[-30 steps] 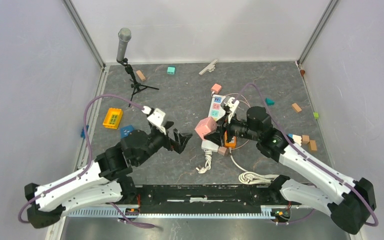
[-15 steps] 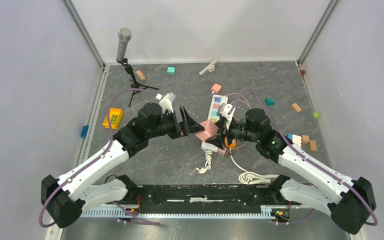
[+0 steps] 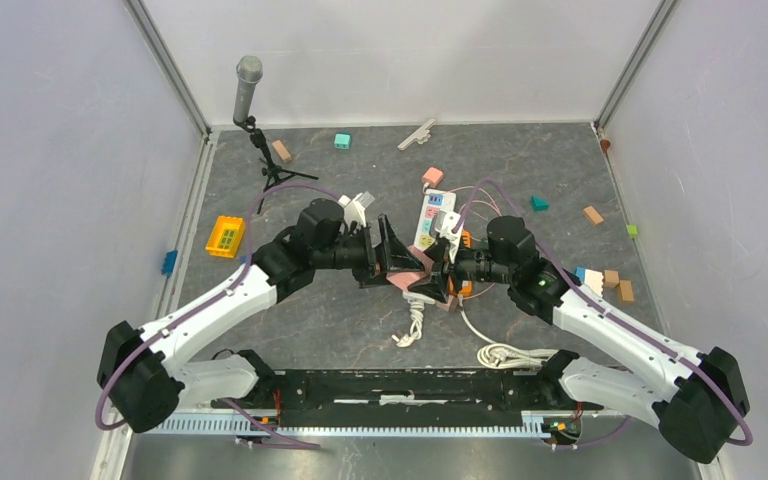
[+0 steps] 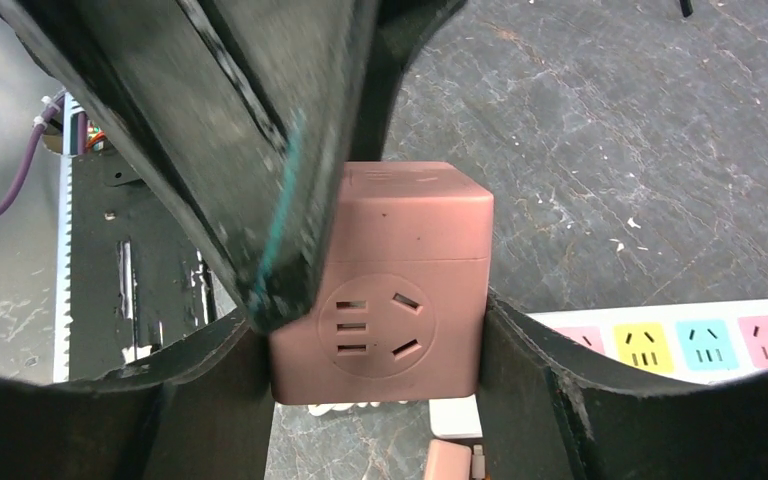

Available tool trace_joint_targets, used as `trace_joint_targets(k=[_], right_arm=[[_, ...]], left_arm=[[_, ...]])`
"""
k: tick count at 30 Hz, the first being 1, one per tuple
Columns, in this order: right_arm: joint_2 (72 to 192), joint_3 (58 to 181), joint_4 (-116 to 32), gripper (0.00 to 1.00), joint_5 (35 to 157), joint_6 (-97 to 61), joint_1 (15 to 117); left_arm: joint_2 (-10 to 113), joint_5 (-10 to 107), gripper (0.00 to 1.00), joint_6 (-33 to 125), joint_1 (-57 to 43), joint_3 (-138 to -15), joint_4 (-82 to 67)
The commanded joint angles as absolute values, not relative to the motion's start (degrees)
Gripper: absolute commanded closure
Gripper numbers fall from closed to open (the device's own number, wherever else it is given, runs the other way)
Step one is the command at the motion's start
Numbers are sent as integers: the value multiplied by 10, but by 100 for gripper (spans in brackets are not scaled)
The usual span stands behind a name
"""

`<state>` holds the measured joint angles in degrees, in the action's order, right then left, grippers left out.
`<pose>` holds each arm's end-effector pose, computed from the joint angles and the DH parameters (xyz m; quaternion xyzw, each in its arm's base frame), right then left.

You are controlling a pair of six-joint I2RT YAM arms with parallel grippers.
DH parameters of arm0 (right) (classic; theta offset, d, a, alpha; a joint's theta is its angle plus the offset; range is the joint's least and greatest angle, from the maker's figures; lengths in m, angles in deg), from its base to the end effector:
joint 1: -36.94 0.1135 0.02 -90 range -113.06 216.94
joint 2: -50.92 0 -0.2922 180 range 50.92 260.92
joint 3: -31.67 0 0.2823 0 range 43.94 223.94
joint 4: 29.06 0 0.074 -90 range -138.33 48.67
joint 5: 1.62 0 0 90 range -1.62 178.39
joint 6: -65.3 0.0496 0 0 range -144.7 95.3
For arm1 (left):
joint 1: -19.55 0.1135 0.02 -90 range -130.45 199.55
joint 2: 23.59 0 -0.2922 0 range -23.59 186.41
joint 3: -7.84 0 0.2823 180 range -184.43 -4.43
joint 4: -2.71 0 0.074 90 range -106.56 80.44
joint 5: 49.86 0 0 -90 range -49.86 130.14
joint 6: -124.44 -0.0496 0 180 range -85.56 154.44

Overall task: Insert the plug
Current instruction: Pick up the plug from the corner of the board, then adjust the socket at the center of the board.

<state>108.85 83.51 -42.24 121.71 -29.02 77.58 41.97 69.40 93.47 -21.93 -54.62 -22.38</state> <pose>0.1754 0.1865 0.2931 -0.4521 0.6584 0.3950 0.4540 0.1970 -0.2065 0.3089 0.0016 0.8403 -0.5207 0.1511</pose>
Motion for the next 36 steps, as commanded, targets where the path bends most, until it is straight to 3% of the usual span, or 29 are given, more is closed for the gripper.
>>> trace_joint_targets(k=[1, 3, 6, 11, 12, 15, 19, 21, 29, 36], right_arm=[[1089, 849, -380, 100, 1240, -287, 782], [1091, 848, -381, 100, 1241, -285, 783], [1093, 847, -381, 100, 1242, -283, 786], [1087, 836, -373, 93, 1239, -280, 787], [1087, 833, -372, 88, 1238, -279, 788], [1084, 829, -373, 58, 1229, -275, 787], [1063, 821, -377, 18, 1188, -269, 788], [1049, 813, -383, 4, 1138, -258, 787], [1054, 800, -468, 2, 1040, -230, 787], [1135, 792, -517, 2, 998, -208, 787]], left_arm=[[452, 725, 2, 958, -235, -562, -190], [466, 725, 7, 957, -240, -563, -188], [478, 719, 22, 955, -243, -559, -187], [479, 698, 63, 957, -243, -540, -174], [478, 697, 73, 961, -243, -533, -163], [480, 695, 98, 970, -243, -517, -128], [484, 682, 98, 957, -241, -515, -128], [478, 672, 98, 944, -235, -512, -134], [406, 552, 98, 850, -180, -512, -285], [347, 432, 98, 754, -161, -552, -413]])
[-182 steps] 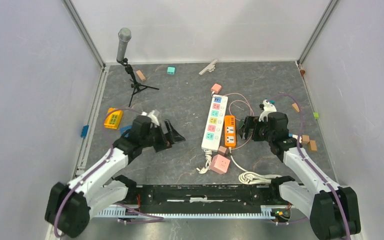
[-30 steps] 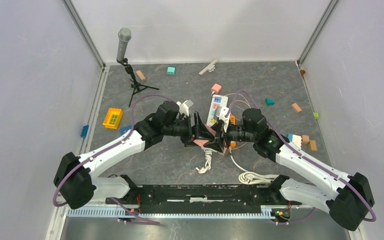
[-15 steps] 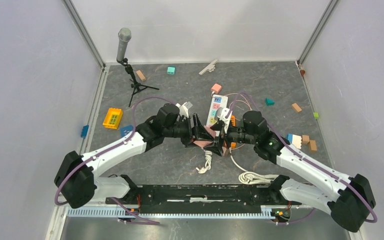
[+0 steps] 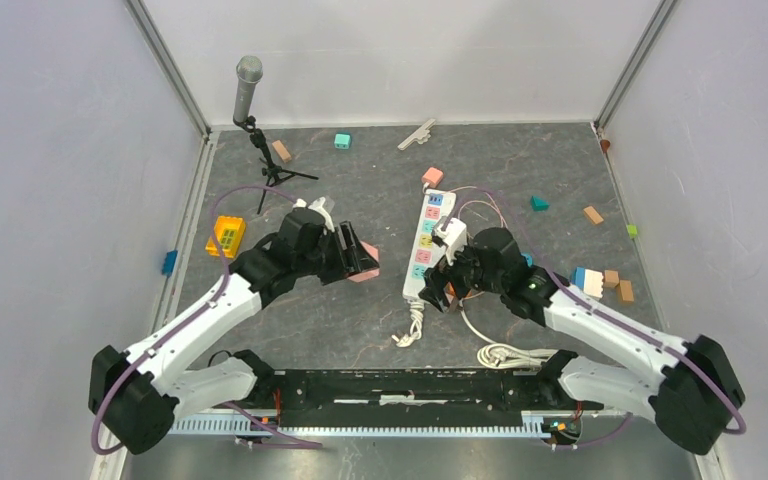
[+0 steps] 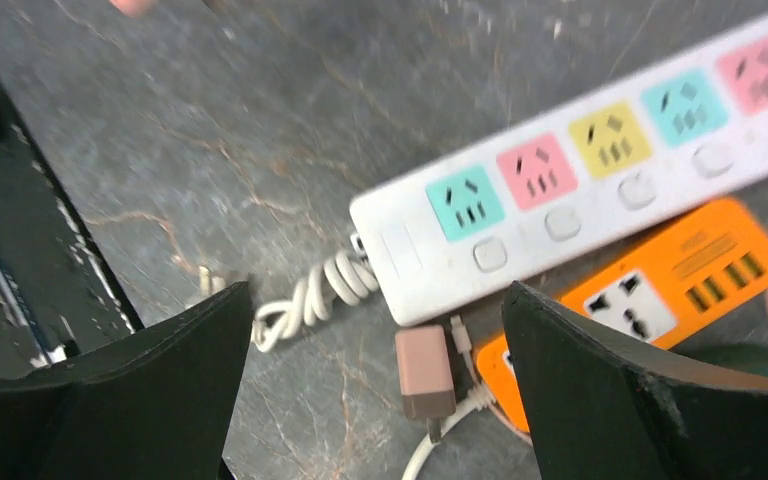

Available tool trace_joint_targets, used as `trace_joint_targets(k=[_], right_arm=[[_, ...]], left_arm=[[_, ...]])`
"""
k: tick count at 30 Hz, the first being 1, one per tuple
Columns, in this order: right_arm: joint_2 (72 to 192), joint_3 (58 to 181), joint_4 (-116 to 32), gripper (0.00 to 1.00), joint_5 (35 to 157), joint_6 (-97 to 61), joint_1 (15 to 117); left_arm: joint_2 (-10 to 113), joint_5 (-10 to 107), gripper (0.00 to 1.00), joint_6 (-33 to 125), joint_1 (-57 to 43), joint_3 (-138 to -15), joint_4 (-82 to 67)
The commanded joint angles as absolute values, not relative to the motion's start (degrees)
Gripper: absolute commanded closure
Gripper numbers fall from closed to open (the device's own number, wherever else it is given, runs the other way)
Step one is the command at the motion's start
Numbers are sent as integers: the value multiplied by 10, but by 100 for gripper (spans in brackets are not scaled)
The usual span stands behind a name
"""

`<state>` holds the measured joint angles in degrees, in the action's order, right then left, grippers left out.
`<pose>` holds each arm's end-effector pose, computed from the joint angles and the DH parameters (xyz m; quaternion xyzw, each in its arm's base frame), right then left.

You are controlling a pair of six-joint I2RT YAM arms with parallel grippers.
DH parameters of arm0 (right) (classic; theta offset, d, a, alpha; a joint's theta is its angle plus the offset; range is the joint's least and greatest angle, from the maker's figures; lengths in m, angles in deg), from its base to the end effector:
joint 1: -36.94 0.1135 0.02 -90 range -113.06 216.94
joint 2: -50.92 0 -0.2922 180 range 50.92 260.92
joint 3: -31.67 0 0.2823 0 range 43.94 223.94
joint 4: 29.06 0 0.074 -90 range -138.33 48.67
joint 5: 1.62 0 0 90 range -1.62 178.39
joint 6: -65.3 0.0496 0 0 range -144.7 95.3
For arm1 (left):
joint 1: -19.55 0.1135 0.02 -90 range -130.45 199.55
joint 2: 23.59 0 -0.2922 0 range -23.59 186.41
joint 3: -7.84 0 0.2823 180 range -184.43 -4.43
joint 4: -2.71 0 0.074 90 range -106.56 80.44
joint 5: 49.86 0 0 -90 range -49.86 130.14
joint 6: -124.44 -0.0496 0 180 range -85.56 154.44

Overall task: Insert the plug
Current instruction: Adjust the socket at the center of the board.

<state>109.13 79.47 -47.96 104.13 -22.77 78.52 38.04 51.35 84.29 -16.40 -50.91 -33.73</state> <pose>0.1780 0.1759 0.2513 -0.3550 0.7807 0.2953 0.4210 0.2032 -0.1593 0.2787 -0.0673 0.8979 -0.3546 0.2519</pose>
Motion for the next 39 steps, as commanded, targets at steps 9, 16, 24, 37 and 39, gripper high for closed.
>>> trace_joint_targets(k=[9, 16, 24, 37, 39], right_arm=[[1225, 801, -559, 20, 959, -250, 787], [1256, 796, -565, 52, 969, -274, 787], [1256, 797, -573, 70, 969, -287, 787], [1222, 875, -571, 100, 1023, -248, 786], [1231, 883, -560, 100, 1037, -228, 785]], left_arm=[[319, 465, 98, 735, -160, -556, -398], [325, 485, 98, 736, -160, -557, -382], [324, 474, 98, 728, -160, -573, -381], [303, 449, 98, 722, -158, -564, -394], [299, 444, 98, 719, -158, -567, -401]])
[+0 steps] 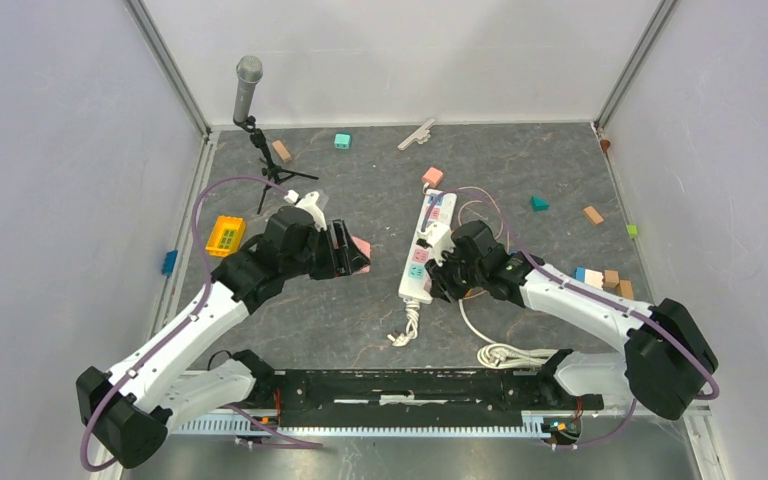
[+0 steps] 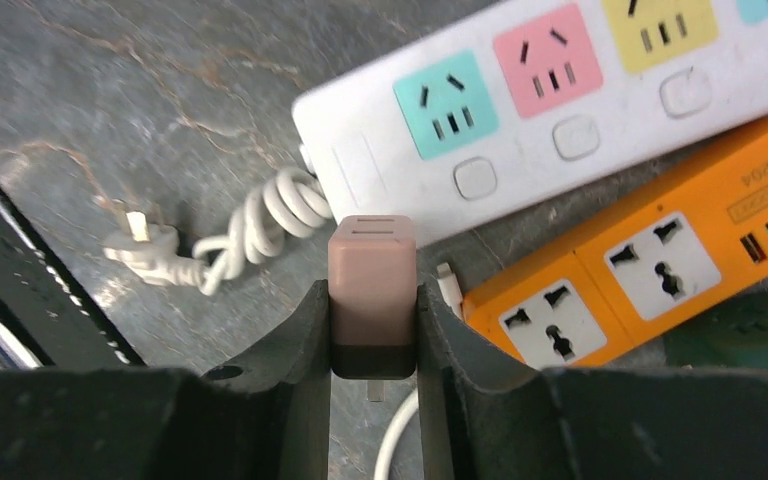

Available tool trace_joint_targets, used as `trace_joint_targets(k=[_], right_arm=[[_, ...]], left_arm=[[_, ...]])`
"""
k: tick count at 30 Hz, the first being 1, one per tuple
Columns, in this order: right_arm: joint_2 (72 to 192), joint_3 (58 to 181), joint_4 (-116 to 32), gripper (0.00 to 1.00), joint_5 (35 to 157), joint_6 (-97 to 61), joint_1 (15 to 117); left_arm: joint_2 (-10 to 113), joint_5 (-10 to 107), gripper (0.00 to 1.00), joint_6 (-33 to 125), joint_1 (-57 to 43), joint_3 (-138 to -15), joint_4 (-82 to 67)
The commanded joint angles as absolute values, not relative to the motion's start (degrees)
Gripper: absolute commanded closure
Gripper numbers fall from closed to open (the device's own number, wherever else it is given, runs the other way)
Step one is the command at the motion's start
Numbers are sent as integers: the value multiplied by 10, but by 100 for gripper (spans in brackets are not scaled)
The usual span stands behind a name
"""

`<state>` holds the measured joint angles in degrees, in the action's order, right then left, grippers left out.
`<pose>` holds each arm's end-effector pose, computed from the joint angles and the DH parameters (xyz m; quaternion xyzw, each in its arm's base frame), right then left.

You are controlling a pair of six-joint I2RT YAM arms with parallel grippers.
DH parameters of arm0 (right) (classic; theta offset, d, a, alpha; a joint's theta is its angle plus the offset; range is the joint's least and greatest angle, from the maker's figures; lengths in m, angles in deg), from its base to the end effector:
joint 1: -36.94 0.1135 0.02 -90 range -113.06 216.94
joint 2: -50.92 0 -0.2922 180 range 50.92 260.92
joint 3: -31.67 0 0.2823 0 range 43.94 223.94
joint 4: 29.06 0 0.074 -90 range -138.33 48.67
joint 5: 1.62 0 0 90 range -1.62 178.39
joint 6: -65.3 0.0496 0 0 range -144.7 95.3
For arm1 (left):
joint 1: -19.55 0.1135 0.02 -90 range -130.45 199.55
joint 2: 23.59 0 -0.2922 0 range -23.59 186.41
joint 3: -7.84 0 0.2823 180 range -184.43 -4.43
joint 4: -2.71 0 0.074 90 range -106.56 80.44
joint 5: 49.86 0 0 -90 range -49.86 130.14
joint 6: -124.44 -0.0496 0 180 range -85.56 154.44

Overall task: Insert the plug
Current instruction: Adjust the socket at the center of the board.

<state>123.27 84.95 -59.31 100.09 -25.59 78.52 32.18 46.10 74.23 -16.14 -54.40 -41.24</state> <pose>0.2014 0.1921 0.2068 -0.3709 0.8566 0.2099 0.2910 0.1871 -0.1407 0.3119 -0.0090 0.8958 -0.3073 0.3209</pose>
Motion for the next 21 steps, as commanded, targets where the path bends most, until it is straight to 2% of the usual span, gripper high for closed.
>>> trace_joint_targets(k=[1, 7, 13, 17, 20, 21], right_arm=[[1238, 892, -561, 100, 1039, -226, 785], [1294, 934, -529, 100, 1087, -204, 784], [1405, 996, -484, 100, 1151, -174, 784], [1479, 1036, -447, 100, 1177, -151, 785], [1526, 1056, -432, 99, 1178, -143, 785], [1538, 1058, -426, 96, 1176, -141, 785]], left_arm=[[295, 441, 98, 719, -158, -568, -403], [270, 431, 98, 709, -158, -572, -409], [227, 466, 98, 680, -157, -569, -373], [188, 578, 98, 671, -157, -564, -281], [163, 711, 98, 681, -157, -545, -157], [156, 747, 98, 689, -157, -536, -105]])
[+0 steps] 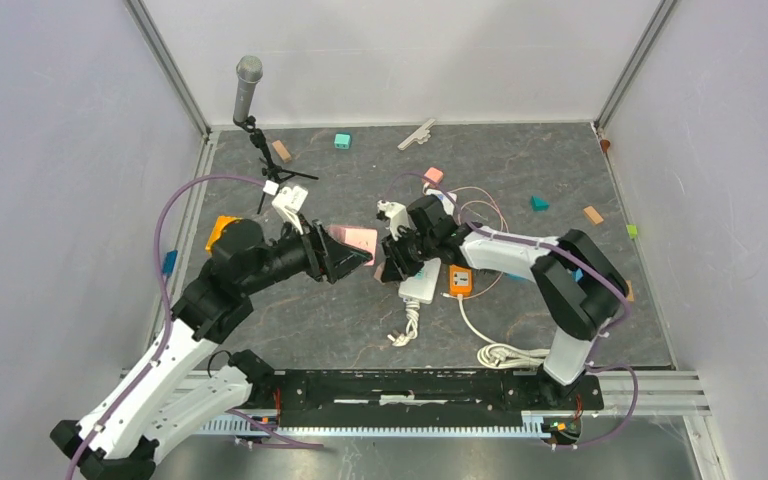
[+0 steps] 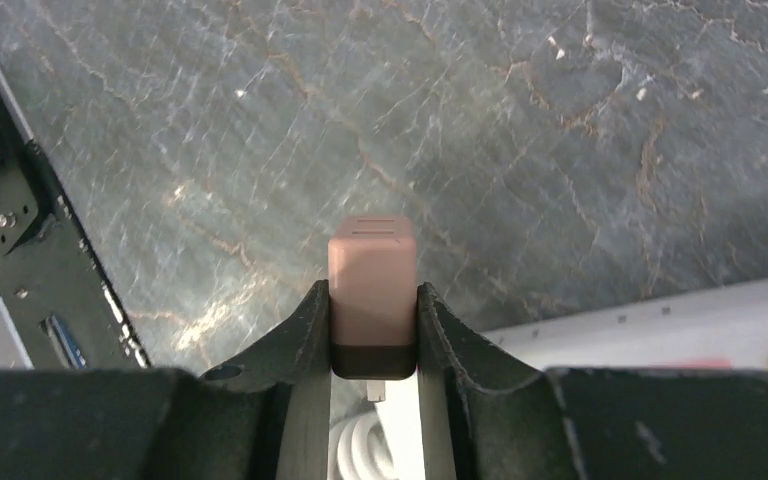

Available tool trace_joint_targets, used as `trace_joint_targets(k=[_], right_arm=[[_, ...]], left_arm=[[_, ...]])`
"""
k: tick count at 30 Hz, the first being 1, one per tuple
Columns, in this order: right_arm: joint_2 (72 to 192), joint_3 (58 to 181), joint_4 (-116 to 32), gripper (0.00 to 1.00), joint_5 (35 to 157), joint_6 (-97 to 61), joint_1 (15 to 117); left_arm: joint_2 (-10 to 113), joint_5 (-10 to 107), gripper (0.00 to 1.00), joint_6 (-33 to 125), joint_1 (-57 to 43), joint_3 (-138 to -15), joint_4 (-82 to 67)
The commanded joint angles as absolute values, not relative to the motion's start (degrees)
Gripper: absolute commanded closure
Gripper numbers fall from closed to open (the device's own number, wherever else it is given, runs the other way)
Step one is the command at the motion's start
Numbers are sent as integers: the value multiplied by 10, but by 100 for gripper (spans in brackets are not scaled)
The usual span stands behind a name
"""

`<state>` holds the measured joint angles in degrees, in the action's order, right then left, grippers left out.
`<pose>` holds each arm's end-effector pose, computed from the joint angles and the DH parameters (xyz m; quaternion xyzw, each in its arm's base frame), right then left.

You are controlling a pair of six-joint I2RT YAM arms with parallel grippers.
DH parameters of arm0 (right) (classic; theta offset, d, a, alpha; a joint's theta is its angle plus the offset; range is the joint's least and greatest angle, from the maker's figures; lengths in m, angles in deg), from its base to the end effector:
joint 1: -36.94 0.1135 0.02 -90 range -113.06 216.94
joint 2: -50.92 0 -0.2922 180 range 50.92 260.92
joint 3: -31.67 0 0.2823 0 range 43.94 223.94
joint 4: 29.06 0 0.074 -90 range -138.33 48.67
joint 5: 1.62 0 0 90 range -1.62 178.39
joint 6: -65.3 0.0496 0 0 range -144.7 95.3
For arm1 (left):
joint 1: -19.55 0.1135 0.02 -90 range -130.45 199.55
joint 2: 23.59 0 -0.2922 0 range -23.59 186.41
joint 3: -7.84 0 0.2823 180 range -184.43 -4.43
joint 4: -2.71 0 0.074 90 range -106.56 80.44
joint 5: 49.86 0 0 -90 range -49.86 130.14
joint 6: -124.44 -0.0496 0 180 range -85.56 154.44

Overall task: Insert the plug
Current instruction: Adjust the socket at the center of the board.

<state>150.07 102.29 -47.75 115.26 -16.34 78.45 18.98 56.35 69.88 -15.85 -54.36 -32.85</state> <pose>0.2808 0.2784 0.1804 -0.3396 0.8438 0.3458 0.2304 0.1449 -0.1200 0.3726 0.0846 0.7903 -0.4373 0.4207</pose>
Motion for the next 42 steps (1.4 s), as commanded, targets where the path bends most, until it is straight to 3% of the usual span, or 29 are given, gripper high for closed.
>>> trace_joint_targets(k=[1, 2, 4, 8, 12, 19, 23, 31, 42], right_arm=[[1545, 1058, -421, 91, 1171, -139, 785], [1552, 1056, -418, 86, 1168, -139, 785], [1561, 1054, -418, 62, 1160, -139, 785], [1547, 1044, -400, 26, 1155, -146, 784], [1492, 1034, -409, 3, 1136, -161, 780], [1381, 975, -398, 2, 1154, -139, 719], [1346, 939, -412, 2, 1163, -131, 675], [1335, 872, -461, 2, 1141, -134, 628], [1321, 881, -507, 2, 1105, -161, 606]], left_arm=[[148, 766, 98, 692, -157, -528, -70], [141, 776, 98, 689, -157, -525, -54], [127, 786, 98, 662, -157, -525, -55], [102, 805, 98, 619, -157, -510, -48], [88, 832, 98, 614, -157, -492, -9], [103, 831, 98, 619, -157, -495, -10], [114, 769, 98, 642, -157, -500, -36], [197, 597, 98, 725, -157, -586, -229], [282, 588, 98, 758, -157, -635, -337]])
